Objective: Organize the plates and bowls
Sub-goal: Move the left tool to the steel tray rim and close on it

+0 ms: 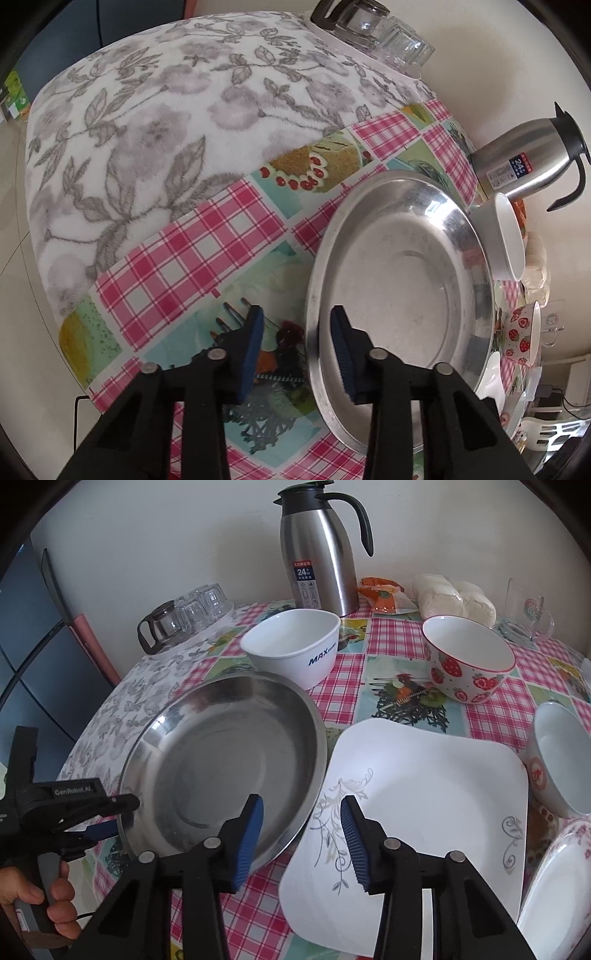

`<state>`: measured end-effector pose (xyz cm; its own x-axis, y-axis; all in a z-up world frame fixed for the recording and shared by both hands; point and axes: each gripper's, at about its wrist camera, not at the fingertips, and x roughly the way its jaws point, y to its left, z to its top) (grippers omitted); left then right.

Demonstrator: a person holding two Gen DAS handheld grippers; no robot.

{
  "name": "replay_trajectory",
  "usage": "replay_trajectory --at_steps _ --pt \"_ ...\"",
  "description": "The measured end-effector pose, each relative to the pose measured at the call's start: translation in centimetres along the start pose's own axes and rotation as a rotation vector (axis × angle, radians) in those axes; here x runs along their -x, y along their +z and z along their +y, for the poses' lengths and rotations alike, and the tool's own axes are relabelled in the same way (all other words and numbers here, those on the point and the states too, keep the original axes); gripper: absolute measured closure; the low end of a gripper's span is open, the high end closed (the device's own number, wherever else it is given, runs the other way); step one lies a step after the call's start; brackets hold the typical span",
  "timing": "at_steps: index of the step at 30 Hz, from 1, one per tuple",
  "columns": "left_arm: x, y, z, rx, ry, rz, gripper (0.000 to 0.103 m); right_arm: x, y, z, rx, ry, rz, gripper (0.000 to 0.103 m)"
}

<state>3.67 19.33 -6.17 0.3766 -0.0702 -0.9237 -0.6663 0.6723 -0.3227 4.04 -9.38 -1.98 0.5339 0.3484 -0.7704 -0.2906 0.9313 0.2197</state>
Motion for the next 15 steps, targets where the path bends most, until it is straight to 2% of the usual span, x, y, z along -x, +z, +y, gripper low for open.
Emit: replay_trajectory --at_steps 1,6,15 --pt "-0.2 0.0 -0.1 -0.007 -0.001 0.007 0.079 -0.1 0.2 0.0 0.003 -0.001 -0.005 0.056" --pt "-0.6 -0.1 -1.0 -0.075 0.009 0.029 0.091 -0.8 1.2 -0.4 0.008 -0.004 -0.01 0.06" --pt "-0.2 0.8 0.8 -0.04 0.047 0.004 0.091 -1.2 1.3 -0.5 -0.012 0.018 -0.008 0.06"
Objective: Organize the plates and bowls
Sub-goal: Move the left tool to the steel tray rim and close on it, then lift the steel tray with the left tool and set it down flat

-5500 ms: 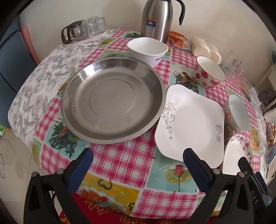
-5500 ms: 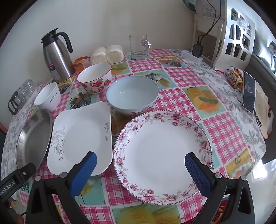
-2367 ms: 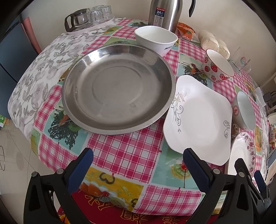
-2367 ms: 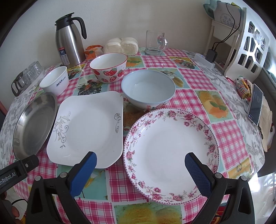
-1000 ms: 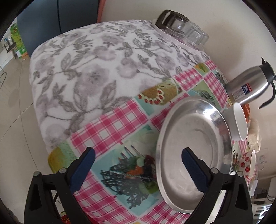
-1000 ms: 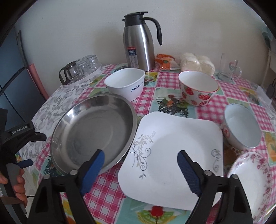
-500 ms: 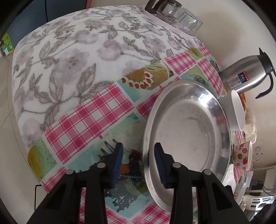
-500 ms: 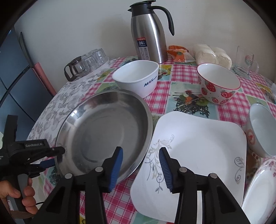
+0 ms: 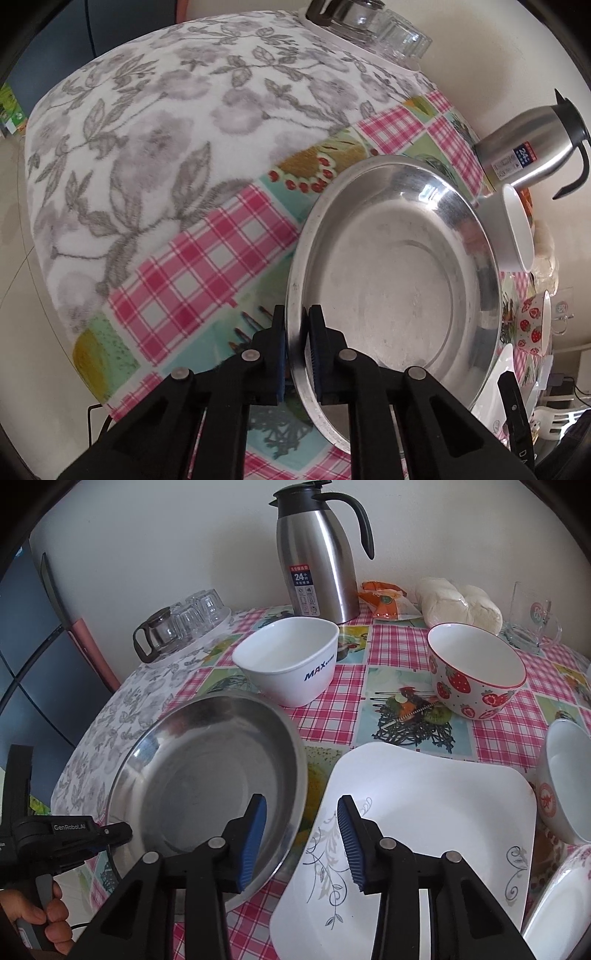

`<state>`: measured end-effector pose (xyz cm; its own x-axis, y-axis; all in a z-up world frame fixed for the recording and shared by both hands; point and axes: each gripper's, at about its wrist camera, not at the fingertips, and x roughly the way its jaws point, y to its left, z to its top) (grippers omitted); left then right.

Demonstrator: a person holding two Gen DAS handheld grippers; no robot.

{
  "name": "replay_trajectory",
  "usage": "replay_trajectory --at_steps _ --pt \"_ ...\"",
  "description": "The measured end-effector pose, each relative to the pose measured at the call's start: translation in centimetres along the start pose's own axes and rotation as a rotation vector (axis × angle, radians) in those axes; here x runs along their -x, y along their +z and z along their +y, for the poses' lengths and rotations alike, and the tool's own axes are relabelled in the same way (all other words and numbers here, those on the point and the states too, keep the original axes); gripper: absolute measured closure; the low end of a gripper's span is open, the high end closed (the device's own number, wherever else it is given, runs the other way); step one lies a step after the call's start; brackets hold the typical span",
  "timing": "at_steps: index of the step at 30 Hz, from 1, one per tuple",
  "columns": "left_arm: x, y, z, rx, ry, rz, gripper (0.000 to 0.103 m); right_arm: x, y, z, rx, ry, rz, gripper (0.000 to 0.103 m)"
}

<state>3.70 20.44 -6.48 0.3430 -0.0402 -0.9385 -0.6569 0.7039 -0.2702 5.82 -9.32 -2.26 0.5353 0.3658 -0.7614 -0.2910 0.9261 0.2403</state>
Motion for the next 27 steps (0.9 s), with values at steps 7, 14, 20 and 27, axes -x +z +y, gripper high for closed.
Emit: replay_trajectory --at_steps 7,14,20,27 --pt "0.2 0.3 0.9 0.0 0.025 -0.007 0.09 -0.8 -0.4 2.1 0.041 0.06 0.028 0.06" --pt "0.3 0.1 1.3 0.004 0.015 -0.004 0.09 -2.9 -1.2 3.6 0.043 0.05 0.1 0.06" --pt "0.4 0.2 1.5 -0.006 0.023 -0.005 0.09 -3.9 -1.6 3.7 0.018 0.081 0.124 0.071" --pt "1.1 0.1 1.5 -0.016 0.043 -0.029 0.089 -3.1 -1.6 3.7 0.019 0.101 0.109 0.084"
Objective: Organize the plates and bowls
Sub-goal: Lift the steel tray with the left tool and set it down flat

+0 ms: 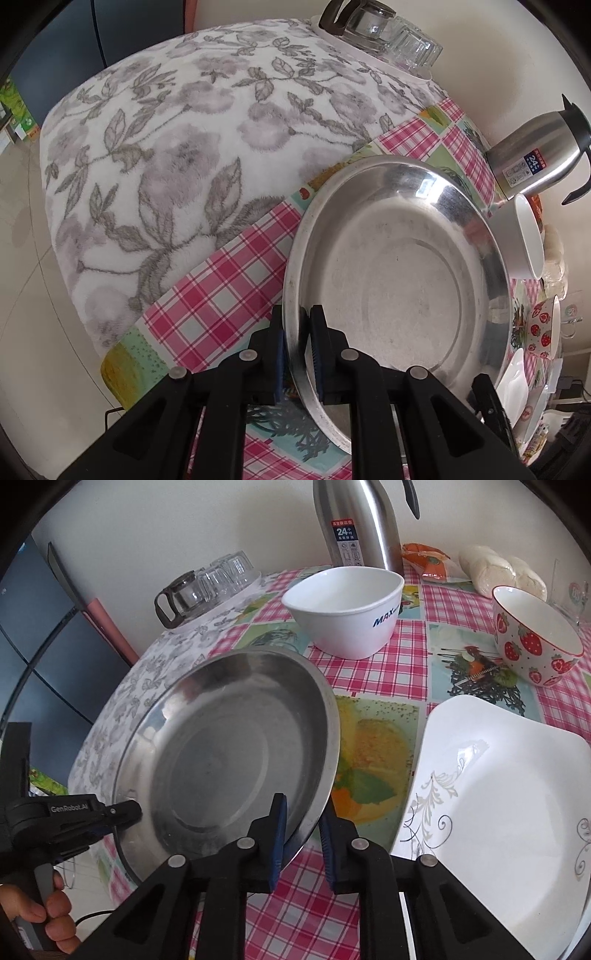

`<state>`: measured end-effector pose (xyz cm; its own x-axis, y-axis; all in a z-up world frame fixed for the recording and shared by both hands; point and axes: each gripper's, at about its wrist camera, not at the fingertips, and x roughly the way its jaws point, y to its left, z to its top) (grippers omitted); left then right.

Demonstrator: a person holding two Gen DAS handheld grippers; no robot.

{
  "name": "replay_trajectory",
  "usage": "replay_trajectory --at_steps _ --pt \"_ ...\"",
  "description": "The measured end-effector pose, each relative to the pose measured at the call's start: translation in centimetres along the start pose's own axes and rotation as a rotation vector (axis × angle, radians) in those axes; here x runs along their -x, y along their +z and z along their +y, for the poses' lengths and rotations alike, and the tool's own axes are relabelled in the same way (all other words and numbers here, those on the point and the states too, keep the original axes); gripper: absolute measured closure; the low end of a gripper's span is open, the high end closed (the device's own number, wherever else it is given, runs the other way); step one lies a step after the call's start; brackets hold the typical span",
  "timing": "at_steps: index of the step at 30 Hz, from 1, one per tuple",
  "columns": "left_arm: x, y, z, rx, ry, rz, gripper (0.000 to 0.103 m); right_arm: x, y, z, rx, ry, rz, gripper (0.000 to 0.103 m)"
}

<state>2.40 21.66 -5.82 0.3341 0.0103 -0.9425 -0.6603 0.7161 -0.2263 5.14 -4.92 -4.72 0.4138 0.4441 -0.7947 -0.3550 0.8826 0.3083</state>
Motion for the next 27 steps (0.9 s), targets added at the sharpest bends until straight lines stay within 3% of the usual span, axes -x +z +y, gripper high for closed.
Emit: replay_trajectory --at_steps 8,27 --pt "1.3 -0.4 -1.1 -0.034 -0.002 -0.039 0.09 2.7 0.1 -0.1 -0.012 0.027 -0.053 0.084" --pt "3.8 -2.0 -4.7 -0.098 -0.098 -0.094 0.09 7.0 0.3 -3.6 -0.036 0.027 -0.118 0.084"
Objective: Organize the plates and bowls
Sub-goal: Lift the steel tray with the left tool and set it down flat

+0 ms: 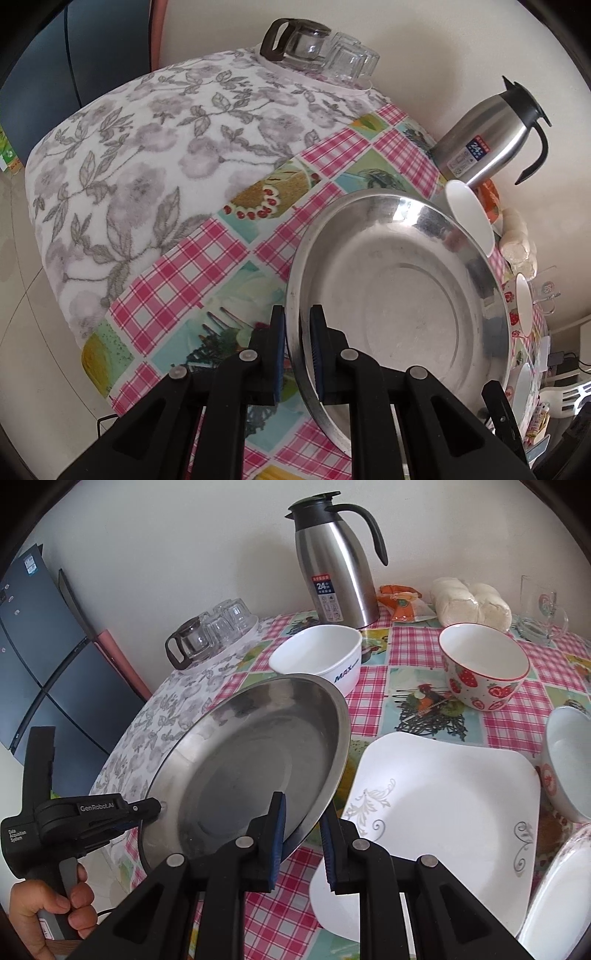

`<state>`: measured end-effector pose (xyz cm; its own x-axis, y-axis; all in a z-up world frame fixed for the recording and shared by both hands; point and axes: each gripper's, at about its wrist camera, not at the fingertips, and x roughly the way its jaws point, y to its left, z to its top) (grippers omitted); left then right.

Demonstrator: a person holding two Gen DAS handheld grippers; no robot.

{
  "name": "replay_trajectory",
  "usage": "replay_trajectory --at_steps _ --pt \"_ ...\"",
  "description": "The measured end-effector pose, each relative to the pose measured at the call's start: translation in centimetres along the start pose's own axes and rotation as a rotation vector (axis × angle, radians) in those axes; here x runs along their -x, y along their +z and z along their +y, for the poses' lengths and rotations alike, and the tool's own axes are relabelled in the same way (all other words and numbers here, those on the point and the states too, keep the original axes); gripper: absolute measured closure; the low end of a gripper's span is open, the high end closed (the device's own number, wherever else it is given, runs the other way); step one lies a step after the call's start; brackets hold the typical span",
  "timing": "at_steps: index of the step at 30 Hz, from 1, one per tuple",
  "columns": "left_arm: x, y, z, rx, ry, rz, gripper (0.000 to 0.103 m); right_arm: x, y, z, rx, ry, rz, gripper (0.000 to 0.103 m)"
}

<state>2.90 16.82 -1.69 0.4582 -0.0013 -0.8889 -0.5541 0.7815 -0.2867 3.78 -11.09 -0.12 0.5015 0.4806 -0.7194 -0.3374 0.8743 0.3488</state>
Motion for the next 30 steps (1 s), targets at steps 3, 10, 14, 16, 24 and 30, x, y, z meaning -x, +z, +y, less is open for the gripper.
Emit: replay_trajectory --at_steps 3,10,14,16,24,30 --pt "0.8 -0.3 -1.1 -0.023 -0.008 -0.028 0.09 1.0 0.2 -0.8 0.0 0.006 -0.022 0.084" --pt "1.5 -1.7 -3.8 -0.067 -0.023 -0.047 0.09 3.1 0.7 -3.1 -0.007 0.005 -0.057 0.084" --pt "1.7 -2.6 -5.6 -0.097 -0.026 -0.049 0.09 4.2 0.7 -4.5 -0.02 -0.004 -0.069 0.084" --pt "1.8 -3.0 -6.3 -0.111 -0.026 -0.05 0.09 4.7 0.6 -5.3 -0.029 -0.009 -0.075 0.084" --pt "1.8 -5.1 -9.6 -0.179 -0.036 -0.039 0.09 6.3 0.2 -8.8 -0.075 -0.03 -0.088 0.084" --pt "1.6 -6.9 -12.0 -0.248 -0.043 -0.022 0.089 7.4 -0.1 -11.2 -0.113 -0.058 -0.102 0.084"
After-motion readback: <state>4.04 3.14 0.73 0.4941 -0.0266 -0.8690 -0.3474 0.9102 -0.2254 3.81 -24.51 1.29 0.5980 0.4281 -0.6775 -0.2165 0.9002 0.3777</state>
